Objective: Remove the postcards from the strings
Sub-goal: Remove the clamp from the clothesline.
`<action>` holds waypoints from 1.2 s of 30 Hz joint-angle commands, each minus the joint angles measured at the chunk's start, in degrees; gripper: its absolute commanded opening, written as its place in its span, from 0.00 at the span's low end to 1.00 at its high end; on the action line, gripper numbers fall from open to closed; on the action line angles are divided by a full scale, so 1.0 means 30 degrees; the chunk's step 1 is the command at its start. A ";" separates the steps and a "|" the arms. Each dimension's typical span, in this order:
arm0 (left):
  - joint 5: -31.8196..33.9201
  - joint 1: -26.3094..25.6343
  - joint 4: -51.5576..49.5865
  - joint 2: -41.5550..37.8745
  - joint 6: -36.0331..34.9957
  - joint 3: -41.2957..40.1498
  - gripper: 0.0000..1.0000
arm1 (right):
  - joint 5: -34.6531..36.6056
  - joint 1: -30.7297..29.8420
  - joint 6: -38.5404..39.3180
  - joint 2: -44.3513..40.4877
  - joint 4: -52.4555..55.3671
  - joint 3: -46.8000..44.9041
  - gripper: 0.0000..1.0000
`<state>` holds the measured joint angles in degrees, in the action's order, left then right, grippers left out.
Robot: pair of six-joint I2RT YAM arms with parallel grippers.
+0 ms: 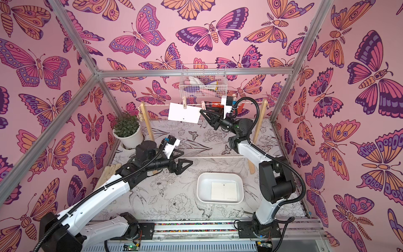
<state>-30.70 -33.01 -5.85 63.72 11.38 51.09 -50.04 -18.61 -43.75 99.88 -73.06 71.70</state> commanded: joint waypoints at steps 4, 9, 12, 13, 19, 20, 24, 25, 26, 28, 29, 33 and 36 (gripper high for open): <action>-0.0272 -0.0095 0.0283 -0.0104 -0.0188 -0.0155 1.00 | -0.0341 0.0110 -0.0198 -0.0648 -0.0892 0.0035 0.07; -0.0267 -0.0099 0.0283 -0.0148 -0.0185 -0.0184 1.00 | -0.0348 0.0110 -0.0241 -0.0714 -0.0866 -0.0053 0.06; -0.0263 -0.0088 0.0290 -0.0148 -0.0169 -0.0184 1.00 | -0.0341 0.0110 -0.0185 -0.0823 -0.0851 -0.0440 0.06; -0.0271 -0.0098 0.0308 -0.0171 -0.0186 -0.0199 1.00 | -0.0315 0.0111 -0.0112 -0.0878 -0.0818 -0.0638 0.06; -0.0274 -0.0098 0.0465 -0.0148 -0.0132 -0.0301 1.00 | -0.0385 0.0132 0.0363 -0.1202 -0.0617 -0.1739 0.07; -0.0260 -0.0095 0.0465 -0.0148 -0.0128 -0.0302 1.00 | -0.0443 0.0118 0.0508 -0.1290 -0.0458 -0.1839 0.07; -0.0313 -0.0080 0.0544 -0.0118 -0.0064 -0.0331 1.00 | -0.0603 0.0125 0.1169 -0.1619 0.0322 -0.2213 0.06; -0.0305 -0.0091 0.0543 -0.0118 -0.0064 -0.0331 1.00 | -0.0659 0.0139 0.1392 -0.1720 0.0576 -0.2298 0.06; -0.0292 -0.0098 0.0554 -0.0147 -0.0071 -0.0360 1.00 | -0.0720 0.0139 0.1656 -0.1860 0.0945 -0.2336 0.06; -0.0329 -0.0098 0.0543 -0.0176 -0.0048 -0.0333 1.00 | -0.0864 0.0130 0.2087 -0.2155 0.1615 -0.2451 0.06; -0.0338 -0.0097 0.0550 -0.0202 -0.0070 -0.0331 1.00 | -0.0925 0.0140 0.2250 -0.2352 0.1877 -0.2534 0.06; -0.0403 -0.0103 0.0545 -0.0401 -0.0038 -0.0273 1.00 | -0.1103 0.0114 0.3535 -0.3939 0.3977 -0.3122 0.06; -0.0392 -0.0114 0.0545 -0.0877 -0.0112 -0.0272 1.00 | -0.0724 0.0125 0.5441 -0.5831 0.7879 -0.4013 0.06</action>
<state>-30.70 -33.04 -5.61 63.09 11.38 51.05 -51.72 -18.59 -33.93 87.13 -58.15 60.93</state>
